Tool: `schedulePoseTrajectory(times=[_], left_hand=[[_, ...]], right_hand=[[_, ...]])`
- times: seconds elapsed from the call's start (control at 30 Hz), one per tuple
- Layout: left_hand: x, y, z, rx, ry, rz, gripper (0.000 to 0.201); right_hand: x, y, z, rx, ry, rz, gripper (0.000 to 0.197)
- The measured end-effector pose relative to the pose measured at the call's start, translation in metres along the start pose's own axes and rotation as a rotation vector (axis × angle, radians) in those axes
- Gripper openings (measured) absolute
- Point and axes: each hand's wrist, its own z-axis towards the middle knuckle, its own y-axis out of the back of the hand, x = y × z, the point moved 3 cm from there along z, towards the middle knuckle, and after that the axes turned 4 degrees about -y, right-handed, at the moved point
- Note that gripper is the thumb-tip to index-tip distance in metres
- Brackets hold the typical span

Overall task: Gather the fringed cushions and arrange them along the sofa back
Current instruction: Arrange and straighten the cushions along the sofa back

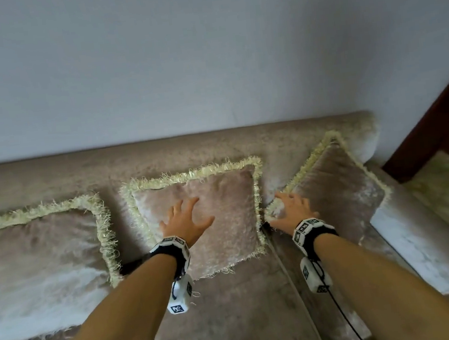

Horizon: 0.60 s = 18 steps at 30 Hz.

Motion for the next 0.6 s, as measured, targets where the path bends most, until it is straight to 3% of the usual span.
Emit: schedulePoseTrajectory(times=[0.4, 0.6], left_hand=[[-0.046, -0.021, -0.01, 0.04, -0.125, -0.036, 0.072], [-0.092, -0.051, -0.02, 0.059, -0.171, -0.029, 0.071]], right_hand=[[-0.056, 0.008, -0.041, -0.032, -0.1, 0.008, 0.077], [-0.11, 0.017, -0.047, -0.013, -0.123, 0.014, 0.079]])
